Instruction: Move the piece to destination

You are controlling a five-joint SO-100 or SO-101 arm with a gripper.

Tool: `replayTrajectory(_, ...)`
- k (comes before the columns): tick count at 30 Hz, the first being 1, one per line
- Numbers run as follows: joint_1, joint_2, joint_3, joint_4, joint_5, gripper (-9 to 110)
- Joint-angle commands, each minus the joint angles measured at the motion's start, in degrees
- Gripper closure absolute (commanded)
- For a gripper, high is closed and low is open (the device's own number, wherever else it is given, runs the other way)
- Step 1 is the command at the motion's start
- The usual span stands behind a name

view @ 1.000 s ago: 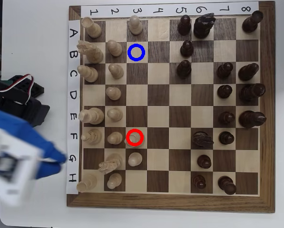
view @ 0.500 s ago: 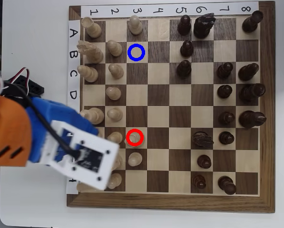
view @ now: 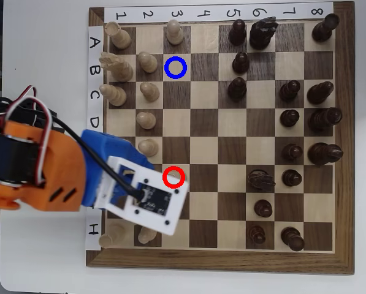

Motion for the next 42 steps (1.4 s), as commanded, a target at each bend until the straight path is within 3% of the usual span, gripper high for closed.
replayTrajectory(1,0.4,4.5,6.6,-13.7,-6.3,93)
replayTrajectory(9,1.7,5.7,9.6,-15.0,-13.2,81)
replayTrajectory(17,2.5,4.0,8.9,-19.6,-17.0,79)
replayTrajectory(42,-2.4,14.2,21.5,-18.1,-12.9,73)
